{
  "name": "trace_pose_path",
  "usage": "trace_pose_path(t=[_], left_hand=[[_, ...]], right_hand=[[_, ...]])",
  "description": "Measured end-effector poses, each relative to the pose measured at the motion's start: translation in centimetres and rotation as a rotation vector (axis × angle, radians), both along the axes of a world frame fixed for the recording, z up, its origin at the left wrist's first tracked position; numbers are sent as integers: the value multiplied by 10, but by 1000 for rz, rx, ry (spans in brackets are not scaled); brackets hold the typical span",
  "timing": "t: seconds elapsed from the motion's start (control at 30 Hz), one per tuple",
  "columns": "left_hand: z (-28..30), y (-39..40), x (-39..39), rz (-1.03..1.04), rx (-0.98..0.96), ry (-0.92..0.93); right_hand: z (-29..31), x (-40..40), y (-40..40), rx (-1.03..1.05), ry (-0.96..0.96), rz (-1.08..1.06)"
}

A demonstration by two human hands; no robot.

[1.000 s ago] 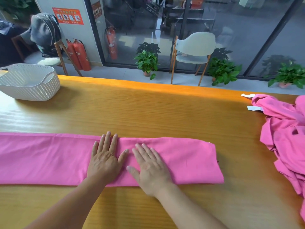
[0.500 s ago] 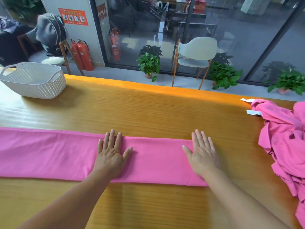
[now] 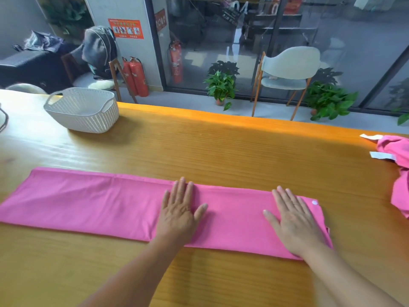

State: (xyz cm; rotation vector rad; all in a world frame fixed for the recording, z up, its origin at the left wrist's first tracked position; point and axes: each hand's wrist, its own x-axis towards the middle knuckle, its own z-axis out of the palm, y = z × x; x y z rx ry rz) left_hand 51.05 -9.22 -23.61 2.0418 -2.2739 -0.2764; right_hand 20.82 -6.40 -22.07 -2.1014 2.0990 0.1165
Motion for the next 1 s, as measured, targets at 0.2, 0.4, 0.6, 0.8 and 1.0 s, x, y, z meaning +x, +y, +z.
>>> trace_pose_path(t=[0.2, 0.4, 0.6, 0.8, 1.0], left_hand=[[-1, -1, -1, -40, -18, 26], [-3, -14, 36, -17, -18, 35], [-4, -35, 111, 94, 23, -56], [1, -48, 191, 245, 60, -100], [7, -52, 182, 262, 58, -23]], right_hand=[[3, 136, -13, -196, -275, 205], [-9, 126, -19, -114, -164, 212], [-7, 69, -22, -69, -46, 93], [-10, 35, -21, -39, -18, 1], [-3, 43, -21, -32, 5, -38]])
